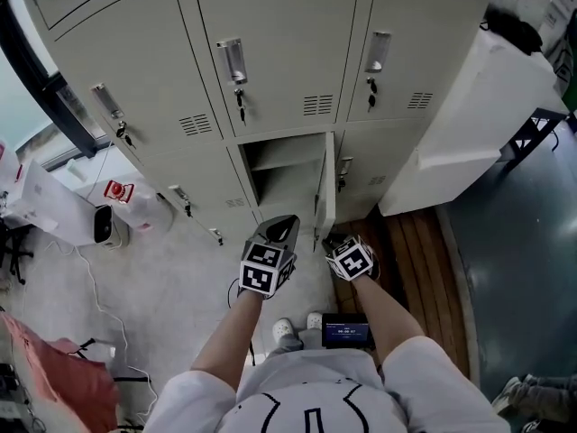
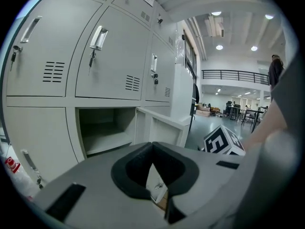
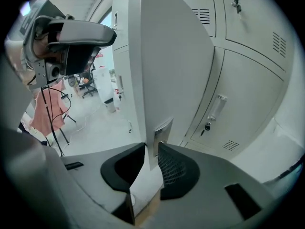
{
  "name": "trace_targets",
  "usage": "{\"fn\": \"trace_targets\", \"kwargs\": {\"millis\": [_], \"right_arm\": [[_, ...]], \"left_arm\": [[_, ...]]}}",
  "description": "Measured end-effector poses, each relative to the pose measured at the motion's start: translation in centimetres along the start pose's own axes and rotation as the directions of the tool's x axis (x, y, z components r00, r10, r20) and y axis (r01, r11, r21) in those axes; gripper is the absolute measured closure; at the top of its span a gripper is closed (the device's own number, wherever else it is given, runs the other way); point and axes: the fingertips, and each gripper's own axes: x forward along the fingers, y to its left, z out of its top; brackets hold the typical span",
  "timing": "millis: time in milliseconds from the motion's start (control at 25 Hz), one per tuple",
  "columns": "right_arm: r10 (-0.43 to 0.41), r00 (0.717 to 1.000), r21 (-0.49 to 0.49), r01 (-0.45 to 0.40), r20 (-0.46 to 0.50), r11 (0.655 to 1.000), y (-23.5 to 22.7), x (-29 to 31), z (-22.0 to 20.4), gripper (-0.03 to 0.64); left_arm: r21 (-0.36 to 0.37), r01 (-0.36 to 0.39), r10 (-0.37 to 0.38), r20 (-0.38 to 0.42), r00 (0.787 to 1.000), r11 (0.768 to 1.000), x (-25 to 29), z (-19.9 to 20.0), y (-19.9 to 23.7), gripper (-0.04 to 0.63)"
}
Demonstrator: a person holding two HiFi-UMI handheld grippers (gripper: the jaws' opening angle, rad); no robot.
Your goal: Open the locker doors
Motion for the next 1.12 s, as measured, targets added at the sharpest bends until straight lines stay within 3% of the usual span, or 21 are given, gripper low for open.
{"fn": "trace_targets", "kwargs": {"millis": [600,880,1120], "right_arm": [[-0.026,0.999,0.105,0.030,-0.039,0.994,-4.2,-3.0,-3.3,0.575],[-0.071,0.997,0.098,0.074,-0.036,0.992,-5.8,-3.8,-4.1,0.578],[-0.075,0.997,0.178,0.078,-0.022,0.981,-7.2,-4.8,-4.7,0.586]], "left_arm": [[0.029,-0.002,0.003,-0.039,0.999,1.000,1.4,-0.1,-2.4,0.578],[-0.008,-0.048,0.048,-0.039,0.998,0.999,1.8,-0.2,-2.1,0.578],[-0.016,-0.083,0.082,-0.042,0.996,0.996,2.1,-0.5,-2.2,0.578]]}}
